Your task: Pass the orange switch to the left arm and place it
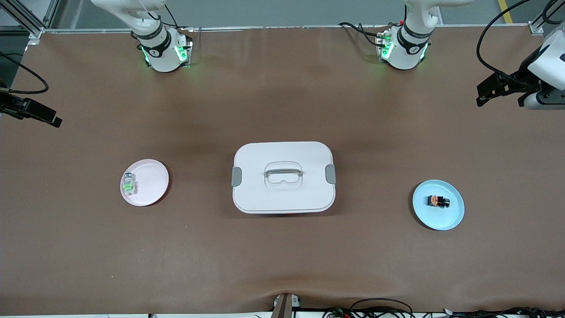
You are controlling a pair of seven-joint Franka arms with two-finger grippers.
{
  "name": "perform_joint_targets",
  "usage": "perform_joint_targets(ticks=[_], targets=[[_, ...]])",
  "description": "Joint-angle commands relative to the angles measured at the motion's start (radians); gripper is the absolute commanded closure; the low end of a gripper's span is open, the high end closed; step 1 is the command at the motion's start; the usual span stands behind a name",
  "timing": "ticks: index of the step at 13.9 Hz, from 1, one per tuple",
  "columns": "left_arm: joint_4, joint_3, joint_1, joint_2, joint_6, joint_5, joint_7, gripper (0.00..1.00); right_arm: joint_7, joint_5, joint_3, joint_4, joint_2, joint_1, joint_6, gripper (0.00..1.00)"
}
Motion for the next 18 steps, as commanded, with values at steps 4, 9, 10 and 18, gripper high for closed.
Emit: perform_joint_targets(ticks=[4, 9, 10, 18], targets=[[0.028, -0.004, 0.0, 0.01, -0.021, 0.003, 0.013, 0.0, -0.015, 0.013, -0.027, -0.055, -0.038, 0.017, 0.023, 0.0], [0.036, -0.005, 0.002, 0.005, -0.037, 0.003, 0.013, 0.0, -0.015, 0.013, -0.027, -0.171, -0.112, 0.016, 0.098, 0.0], [0.039, -0.005, 0.002, 0.005, -0.037, 0.003, 0.013, 0.0, -0.015, 0.013, -0.027, -0.171, -0.113, 0.016, 0.099, 0.0], [0.042, -0.005, 0.0, 0.005, -0.042, 0.002, 0.015, 0.0, -0.015, 0.013, -0.027, -0.173, -0.121, 0.014, 0.1, 0.0]])
